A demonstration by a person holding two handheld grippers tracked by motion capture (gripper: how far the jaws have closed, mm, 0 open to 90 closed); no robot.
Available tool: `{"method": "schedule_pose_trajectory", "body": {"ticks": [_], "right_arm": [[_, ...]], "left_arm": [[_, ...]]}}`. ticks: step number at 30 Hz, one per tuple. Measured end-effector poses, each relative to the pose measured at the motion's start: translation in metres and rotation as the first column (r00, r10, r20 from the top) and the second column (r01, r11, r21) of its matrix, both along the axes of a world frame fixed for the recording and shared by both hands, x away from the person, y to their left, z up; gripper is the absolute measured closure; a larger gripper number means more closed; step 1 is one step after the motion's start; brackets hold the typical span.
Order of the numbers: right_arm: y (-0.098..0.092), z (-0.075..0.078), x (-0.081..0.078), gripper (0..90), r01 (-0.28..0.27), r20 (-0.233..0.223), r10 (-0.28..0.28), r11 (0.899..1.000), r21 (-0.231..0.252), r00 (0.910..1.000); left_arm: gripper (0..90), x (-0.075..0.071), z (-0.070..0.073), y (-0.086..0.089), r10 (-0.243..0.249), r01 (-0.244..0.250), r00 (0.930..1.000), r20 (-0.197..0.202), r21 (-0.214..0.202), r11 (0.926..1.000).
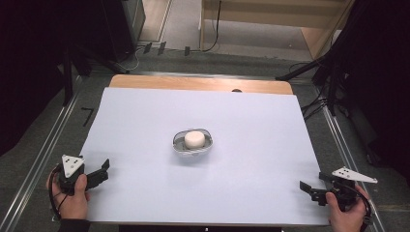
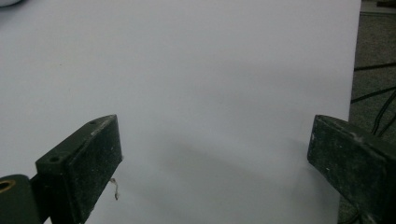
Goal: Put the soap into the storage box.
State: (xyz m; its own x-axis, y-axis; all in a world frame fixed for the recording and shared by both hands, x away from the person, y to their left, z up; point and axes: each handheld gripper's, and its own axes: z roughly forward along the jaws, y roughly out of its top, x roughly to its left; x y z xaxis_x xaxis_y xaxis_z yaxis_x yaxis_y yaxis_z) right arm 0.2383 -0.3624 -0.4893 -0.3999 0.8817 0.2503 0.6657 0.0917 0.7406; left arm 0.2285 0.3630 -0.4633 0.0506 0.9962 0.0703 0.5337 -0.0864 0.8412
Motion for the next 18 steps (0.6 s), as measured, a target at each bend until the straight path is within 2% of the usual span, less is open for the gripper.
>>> {"method": "schedule_pose_trajectory", "body": {"ticks": [18], "right_arm": [[-0.0003,-0.0014,0.0021,3.6,0.002,-0.006,-0.002,1.000,0.011,1.0000]], "left_arm": [[13.1,0.0008,-0.0001,0.0000,0.001,-0.001,1.0000,-0.006,0.001,1.0000]]}}
